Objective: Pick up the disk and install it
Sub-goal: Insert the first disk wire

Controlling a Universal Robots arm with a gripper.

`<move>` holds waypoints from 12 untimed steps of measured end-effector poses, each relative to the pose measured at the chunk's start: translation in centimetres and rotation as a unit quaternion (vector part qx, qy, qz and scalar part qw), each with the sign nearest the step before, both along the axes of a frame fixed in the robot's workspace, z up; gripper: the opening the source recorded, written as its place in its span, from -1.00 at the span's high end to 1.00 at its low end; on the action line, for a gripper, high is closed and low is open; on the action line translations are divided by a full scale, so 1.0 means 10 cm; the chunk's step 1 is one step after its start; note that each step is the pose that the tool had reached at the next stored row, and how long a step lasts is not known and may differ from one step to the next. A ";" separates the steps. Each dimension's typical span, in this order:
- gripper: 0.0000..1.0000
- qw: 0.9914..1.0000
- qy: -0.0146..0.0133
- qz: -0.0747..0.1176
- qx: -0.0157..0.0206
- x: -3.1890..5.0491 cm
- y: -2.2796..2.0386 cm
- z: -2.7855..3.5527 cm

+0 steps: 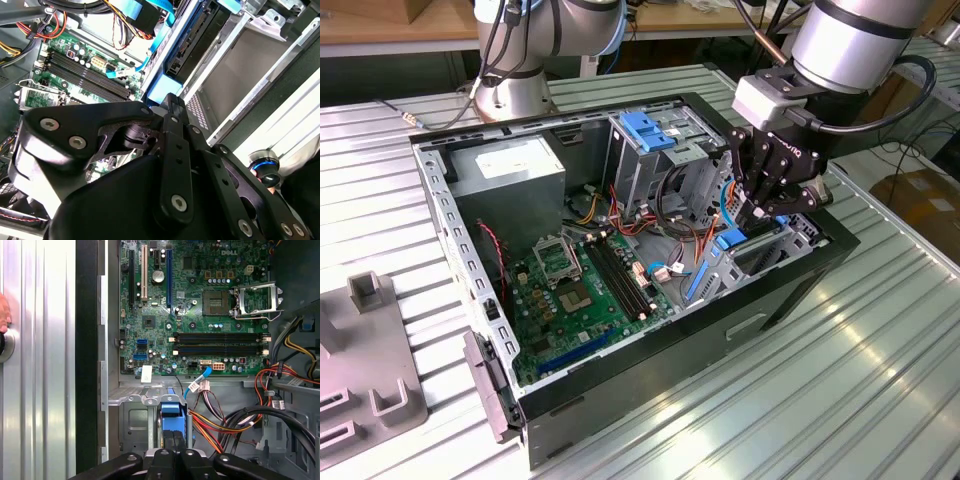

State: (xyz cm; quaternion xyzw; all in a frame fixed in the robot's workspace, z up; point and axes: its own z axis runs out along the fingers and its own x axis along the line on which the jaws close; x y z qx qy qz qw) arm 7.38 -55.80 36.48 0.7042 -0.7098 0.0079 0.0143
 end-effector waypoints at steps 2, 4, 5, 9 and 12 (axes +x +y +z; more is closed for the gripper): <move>0.80 1.000 0.000 0.000 0.000 0.000 0.000 0.000; 0.80 1.000 0.000 0.000 0.000 0.000 0.000 -0.001; 0.80 1.000 0.000 0.000 0.000 0.000 0.000 -0.001; 0.80 1.000 0.000 0.000 0.000 0.024 0.000 -0.001; 0.80 1.000 0.000 0.000 0.000 0.043 0.000 -0.001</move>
